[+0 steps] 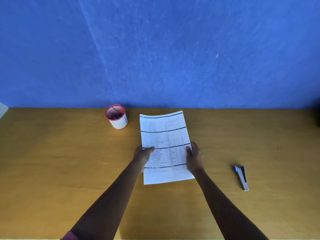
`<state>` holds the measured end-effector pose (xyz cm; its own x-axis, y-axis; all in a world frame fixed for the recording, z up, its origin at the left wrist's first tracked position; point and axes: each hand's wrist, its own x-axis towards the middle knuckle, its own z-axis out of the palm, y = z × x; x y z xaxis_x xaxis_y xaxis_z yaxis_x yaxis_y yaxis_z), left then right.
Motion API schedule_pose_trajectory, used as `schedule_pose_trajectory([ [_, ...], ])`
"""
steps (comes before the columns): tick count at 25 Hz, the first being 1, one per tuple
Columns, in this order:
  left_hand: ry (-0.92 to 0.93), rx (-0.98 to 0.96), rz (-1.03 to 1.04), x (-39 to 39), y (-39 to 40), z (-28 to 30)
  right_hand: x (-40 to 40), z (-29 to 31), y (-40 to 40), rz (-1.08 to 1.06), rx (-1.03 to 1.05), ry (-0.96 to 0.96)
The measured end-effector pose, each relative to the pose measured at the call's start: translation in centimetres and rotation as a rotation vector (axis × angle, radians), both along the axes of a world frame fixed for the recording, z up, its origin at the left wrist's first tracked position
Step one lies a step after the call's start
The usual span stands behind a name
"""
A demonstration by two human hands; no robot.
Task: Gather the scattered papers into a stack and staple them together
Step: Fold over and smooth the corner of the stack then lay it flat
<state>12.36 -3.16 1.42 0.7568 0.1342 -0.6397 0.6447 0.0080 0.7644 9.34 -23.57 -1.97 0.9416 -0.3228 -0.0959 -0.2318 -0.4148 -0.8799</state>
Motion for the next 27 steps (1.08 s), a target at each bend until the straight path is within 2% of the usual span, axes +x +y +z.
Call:
schedule_pose_trajectory([
  [7, 0.05, 0.146, 0.001, 1.5, 0.6, -1.7, 2.1, -1.2, 0.9, -0.055, -0.027, 0.14],
  [10, 0.047, 0.274, 0.015, 1.5, 0.8, -2.0, 2.4, -1.2, 0.8, 0.006, -0.024, 0.228],
  [16, -0.195, 0.482, -0.124, 0.0, 1.1, -2.1, 2.2, -1.2, 1.1, 0.168, -0.116, 0.206],
  [18, -0.307, 0.601, -0.244, -0.7, 1.2, -2.6, 1.7, -1.4, 1.6, 0.183, -0.183, 0.193],
  [21, -0.377, 0.825, -0.612, -2.1, 1.0, -4.2, 0.2, -2.5, 2.4, 0.316, -0.421, 0.174],
  [24, -0.353, 0.877, -0.835, -3.0, 1.0, -5.6, -1.3, -3.9, 2.5, 0.519, -0.561, 0.159],
  [27, -0.359, 0.922, -0.951, -3.2, 2.2, -6.2, -1.8, -4.4, 1.6, 0.578, -0.645, 0.182],
])
